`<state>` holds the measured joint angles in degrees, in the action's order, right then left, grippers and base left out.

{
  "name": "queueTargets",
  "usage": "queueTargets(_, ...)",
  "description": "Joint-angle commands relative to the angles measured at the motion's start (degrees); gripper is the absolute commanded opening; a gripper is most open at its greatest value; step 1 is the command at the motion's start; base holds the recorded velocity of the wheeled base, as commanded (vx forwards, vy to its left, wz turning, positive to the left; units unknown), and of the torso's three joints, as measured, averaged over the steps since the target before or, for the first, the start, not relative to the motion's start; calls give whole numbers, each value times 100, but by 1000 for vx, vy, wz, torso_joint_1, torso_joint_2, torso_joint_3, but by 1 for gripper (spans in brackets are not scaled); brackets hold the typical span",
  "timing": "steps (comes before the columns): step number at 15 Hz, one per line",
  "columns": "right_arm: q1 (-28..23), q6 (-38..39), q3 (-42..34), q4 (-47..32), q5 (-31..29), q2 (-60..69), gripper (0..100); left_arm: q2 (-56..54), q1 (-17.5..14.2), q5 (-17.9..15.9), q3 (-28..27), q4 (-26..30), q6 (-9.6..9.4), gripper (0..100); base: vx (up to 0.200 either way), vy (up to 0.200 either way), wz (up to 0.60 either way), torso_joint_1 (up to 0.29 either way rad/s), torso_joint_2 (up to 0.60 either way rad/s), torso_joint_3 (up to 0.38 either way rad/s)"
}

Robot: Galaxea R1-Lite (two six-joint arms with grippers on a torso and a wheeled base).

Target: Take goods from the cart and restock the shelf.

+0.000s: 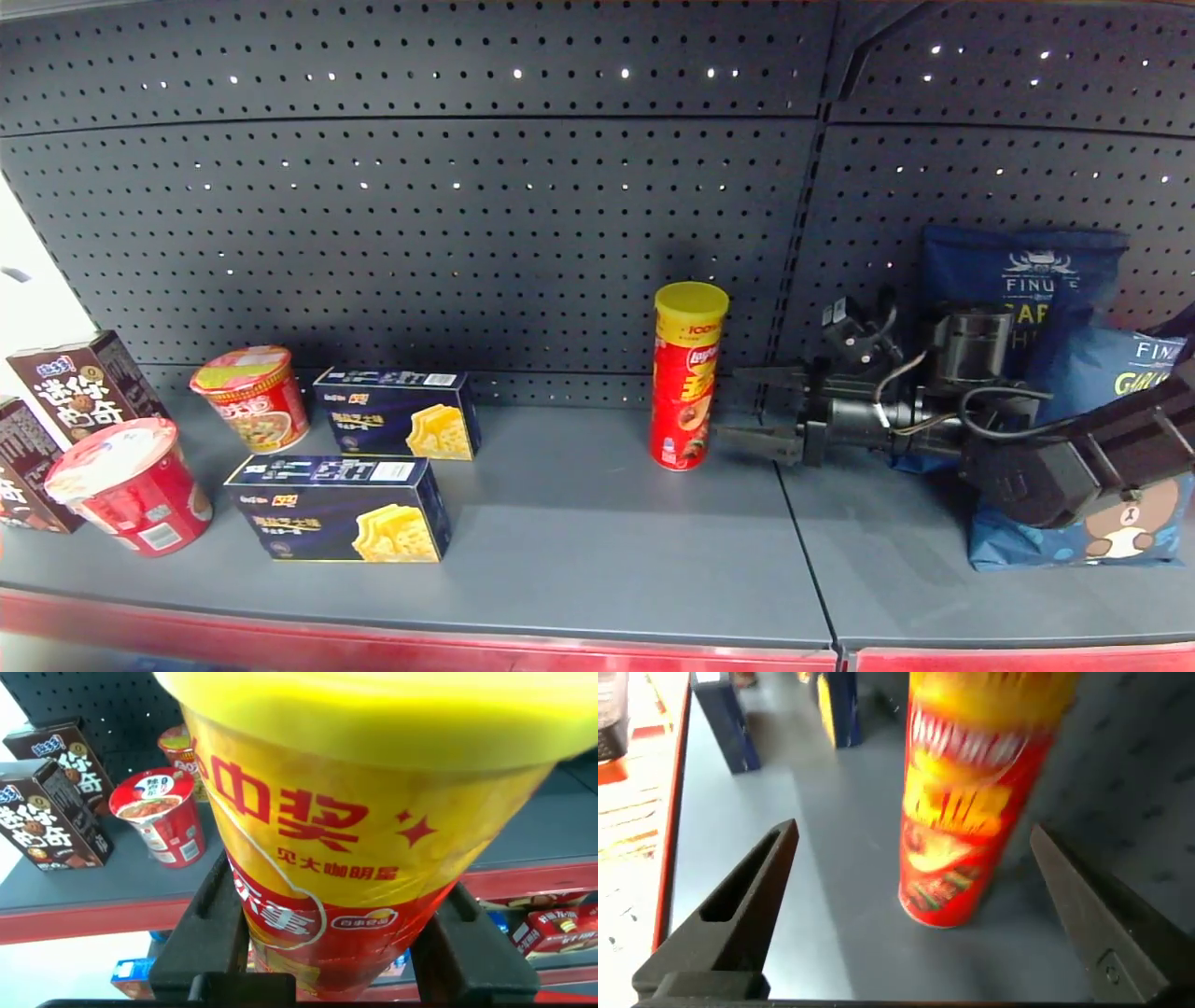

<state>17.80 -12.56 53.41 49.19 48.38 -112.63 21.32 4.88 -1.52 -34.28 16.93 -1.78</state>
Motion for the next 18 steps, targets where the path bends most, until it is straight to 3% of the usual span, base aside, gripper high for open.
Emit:
queueTargets(1,66,8,126,47,154,-497,100,-67,-4,3,9,3,-7,0,0,0,0,0,0,0)
queueTargets(12,127,34,1603,-32,233,-1798,100,-58,-4,-15,27,12,-7,0,0,0,0,0,0,0)
queueTargets(17,277,596,2112,284,189,-2228,100,-49,-4,-23,35,21,-7,0,0,0,0,0,0,0)
queueTargets(18,321,614,2104,372,215,-2237,0,-58,-4,-23,71,38,-7,0,0,0,0,0,0,0)
